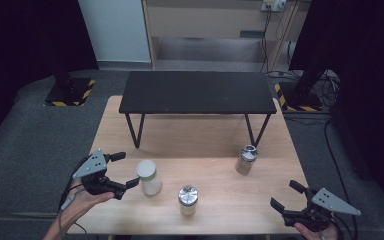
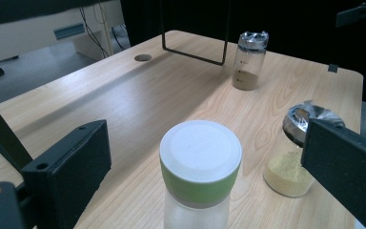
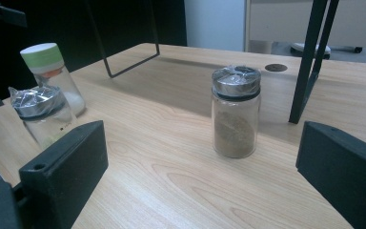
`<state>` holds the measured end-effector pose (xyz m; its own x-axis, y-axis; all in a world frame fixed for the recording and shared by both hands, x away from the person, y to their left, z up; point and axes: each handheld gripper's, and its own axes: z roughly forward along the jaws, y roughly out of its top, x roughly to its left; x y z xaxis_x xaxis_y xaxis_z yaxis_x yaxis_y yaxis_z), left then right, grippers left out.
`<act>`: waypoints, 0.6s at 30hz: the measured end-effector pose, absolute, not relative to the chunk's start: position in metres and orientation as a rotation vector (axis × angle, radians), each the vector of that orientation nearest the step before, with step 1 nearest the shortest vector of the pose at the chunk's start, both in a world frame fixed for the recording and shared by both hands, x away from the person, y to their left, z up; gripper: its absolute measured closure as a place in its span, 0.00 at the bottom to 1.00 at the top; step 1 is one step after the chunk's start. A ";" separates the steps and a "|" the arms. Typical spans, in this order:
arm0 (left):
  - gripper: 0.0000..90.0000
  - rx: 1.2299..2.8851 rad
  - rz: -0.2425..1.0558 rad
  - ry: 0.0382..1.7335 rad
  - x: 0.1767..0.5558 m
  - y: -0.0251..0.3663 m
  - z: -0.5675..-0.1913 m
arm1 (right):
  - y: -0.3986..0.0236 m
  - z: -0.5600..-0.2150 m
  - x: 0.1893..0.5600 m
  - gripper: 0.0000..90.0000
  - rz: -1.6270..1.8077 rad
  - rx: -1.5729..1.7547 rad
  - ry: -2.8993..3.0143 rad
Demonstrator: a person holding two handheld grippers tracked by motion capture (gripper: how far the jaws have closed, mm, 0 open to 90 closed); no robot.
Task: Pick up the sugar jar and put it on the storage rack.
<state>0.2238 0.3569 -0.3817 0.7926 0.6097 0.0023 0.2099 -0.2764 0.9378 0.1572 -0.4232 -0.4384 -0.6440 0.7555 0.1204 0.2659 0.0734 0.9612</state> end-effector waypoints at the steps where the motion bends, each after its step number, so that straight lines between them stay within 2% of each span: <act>1: 0.02 1.847 0.432 0.627 0.226 0.356 -0.384 | -0.423 -0.438 0.157 0.04 1.597 1.013 1.945; 18: 0.03 1.870 0.397 0.610 0.249 0.343 -0.403 | -0.424 -0.439 0.157 0.04 1.597 1.014 1.944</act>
